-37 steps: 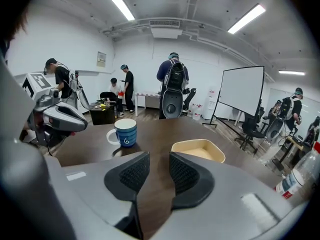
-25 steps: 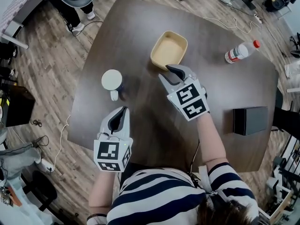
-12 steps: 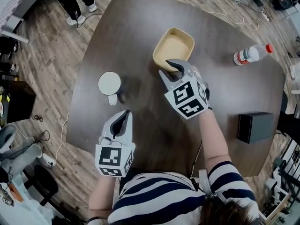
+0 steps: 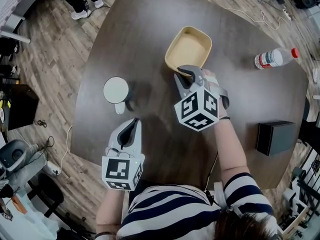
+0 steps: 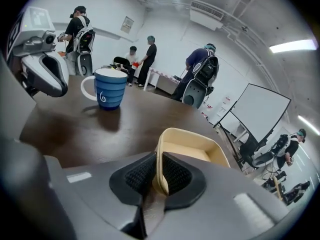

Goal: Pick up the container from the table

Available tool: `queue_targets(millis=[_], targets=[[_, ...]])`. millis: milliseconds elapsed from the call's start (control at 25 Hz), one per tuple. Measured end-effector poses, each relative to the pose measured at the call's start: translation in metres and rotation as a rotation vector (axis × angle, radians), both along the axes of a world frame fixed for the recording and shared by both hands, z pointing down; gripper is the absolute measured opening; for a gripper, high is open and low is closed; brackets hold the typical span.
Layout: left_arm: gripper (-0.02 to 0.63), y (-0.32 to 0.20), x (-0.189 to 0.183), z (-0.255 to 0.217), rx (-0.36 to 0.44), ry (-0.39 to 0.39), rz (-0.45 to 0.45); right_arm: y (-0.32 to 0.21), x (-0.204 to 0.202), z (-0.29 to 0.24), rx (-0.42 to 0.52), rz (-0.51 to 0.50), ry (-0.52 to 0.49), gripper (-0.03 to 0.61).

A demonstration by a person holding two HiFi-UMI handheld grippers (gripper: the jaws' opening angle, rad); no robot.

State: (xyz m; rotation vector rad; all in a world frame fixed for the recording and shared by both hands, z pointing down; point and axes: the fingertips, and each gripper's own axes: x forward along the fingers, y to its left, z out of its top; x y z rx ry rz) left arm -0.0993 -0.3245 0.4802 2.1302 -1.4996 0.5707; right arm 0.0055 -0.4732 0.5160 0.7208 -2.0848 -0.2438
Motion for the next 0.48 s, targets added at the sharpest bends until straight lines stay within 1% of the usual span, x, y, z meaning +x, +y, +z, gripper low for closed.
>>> queue_targets(millis=[320,480], targets=[[0.0,0.001,0.001,-0.01,0.03,0.007,0.009,0.001,0.003,-0.003,0.006,0.013,-0.002,0.029],[0.0,0.006,-0.001,-0.015,0.045,0.014,0.005,0.01,0.004,-0.015,0.016,0.022,-0.014,0.028]])
